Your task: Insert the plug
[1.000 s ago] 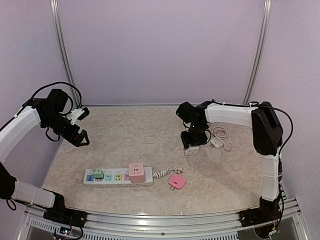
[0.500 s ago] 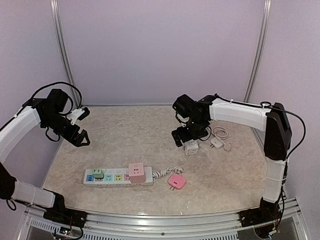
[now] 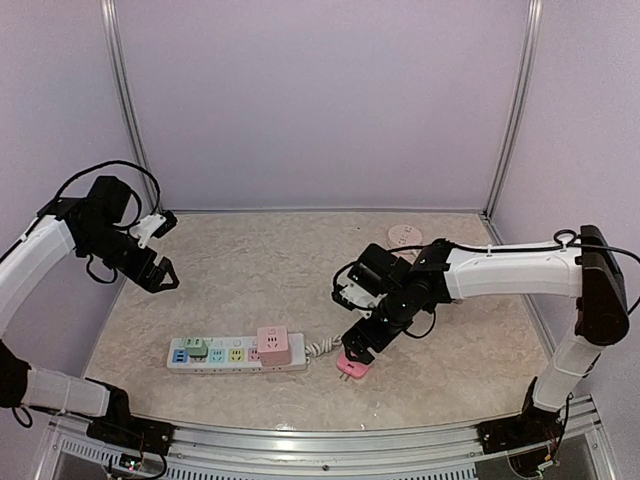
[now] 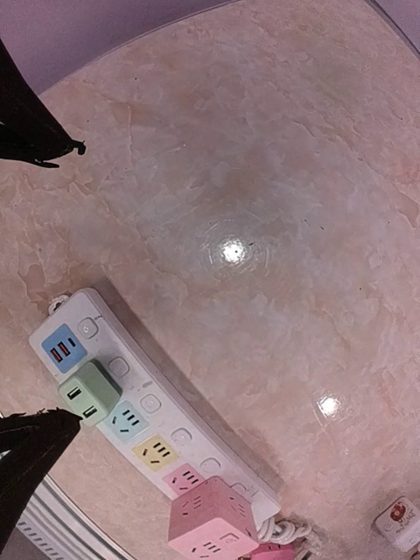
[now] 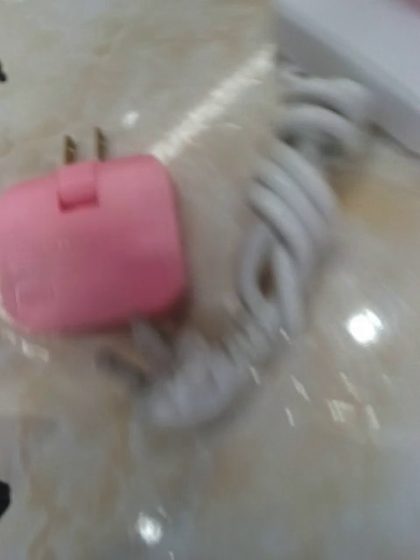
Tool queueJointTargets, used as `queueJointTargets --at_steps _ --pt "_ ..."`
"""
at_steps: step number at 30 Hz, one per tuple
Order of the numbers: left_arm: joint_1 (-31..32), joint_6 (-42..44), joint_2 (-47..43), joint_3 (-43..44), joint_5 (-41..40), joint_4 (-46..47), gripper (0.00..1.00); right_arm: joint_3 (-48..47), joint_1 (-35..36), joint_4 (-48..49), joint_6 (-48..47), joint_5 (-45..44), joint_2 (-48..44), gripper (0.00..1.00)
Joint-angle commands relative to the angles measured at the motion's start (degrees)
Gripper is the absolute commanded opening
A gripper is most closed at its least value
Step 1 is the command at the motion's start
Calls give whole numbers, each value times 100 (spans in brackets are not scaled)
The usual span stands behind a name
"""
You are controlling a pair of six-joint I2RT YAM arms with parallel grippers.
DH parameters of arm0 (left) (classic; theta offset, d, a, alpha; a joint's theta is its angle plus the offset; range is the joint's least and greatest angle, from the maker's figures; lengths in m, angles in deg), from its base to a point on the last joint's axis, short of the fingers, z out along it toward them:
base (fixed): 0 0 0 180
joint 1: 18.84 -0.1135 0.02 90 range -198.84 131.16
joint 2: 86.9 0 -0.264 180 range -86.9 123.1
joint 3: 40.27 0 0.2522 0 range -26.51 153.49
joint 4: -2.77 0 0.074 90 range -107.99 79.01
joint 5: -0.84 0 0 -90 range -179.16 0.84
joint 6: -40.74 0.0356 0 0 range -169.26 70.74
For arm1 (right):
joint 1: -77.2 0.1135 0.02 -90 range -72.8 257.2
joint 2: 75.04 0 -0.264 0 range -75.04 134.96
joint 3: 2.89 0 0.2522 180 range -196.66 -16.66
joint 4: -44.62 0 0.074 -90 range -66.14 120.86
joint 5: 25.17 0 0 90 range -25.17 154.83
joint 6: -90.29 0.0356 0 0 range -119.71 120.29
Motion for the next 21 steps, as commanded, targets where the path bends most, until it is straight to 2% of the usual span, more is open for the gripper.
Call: queueJointTargets --at_steps 1,8,21 --pt "-37 94 -164 -98 126 -51 95 199 295 108 -324 75 328 97" --pt "-35 107 -275 -180 118 -51 95 131 473 93 -520 398 686 94" --pt "-39 119 -280 -197 160 -55 95 232 491 80 -780 -36 1030 88"
